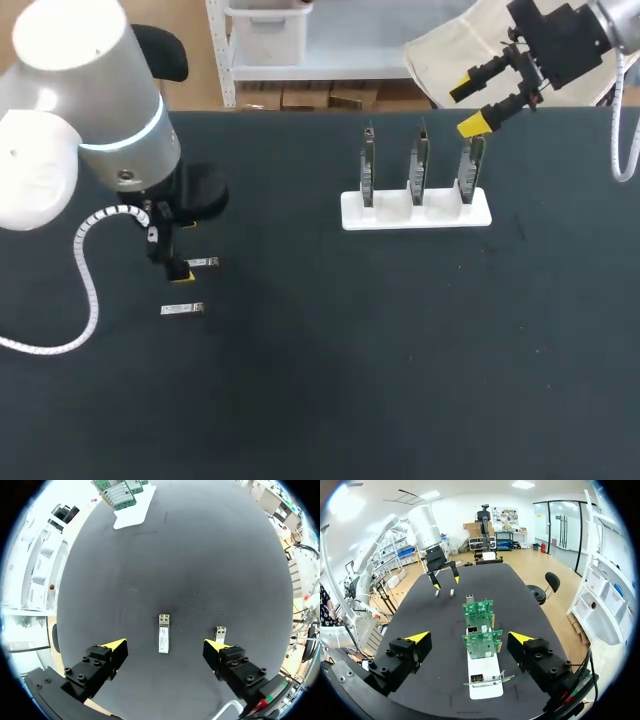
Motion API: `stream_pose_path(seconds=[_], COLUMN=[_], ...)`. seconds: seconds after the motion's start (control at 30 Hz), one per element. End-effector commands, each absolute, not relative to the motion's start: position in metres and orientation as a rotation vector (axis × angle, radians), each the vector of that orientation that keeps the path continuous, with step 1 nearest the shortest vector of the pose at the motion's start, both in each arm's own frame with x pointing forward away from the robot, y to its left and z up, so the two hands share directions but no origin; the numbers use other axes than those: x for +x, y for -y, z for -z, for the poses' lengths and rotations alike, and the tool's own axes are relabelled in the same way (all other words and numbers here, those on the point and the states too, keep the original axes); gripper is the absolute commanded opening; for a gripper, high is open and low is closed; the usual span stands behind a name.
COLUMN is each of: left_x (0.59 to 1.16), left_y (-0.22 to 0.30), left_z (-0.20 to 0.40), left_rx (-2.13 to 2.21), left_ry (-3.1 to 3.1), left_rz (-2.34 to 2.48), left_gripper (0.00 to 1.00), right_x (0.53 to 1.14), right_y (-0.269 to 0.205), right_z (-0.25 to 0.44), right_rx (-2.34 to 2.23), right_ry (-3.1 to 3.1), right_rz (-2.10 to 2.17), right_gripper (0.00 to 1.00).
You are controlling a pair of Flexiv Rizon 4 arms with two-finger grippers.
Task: Pick up the optical module with the left hand, and insert it into the network port with the right hand.
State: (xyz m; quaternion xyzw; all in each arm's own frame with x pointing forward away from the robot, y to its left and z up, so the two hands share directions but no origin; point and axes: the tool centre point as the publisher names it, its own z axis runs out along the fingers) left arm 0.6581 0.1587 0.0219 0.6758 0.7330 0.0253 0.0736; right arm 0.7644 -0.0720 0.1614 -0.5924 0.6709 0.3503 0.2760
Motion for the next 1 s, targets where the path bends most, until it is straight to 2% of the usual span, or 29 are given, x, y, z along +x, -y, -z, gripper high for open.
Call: stream_pose_path(seconds=[0.03, 1.0], left_x=[0.665, 0.67], left_y=[-0.159, -0.156], left_z=[-0.014, 0.002], left_rx=[2.037, 2.099], left_ry=[-2.196, -2.27], left_rz=[-0.005, 0.026], left_gripper=[1.0, 1.0], right_x=[0.763, 0.763], right_y=[0.072, 0.072], right_z=[-0.161, -0.161], right_rx=[-1.589, -1.589], right_ry=[-1.803, -1.803], right_rz=[-0.937, -0.937], right_gripper=[1.0, 1.0])
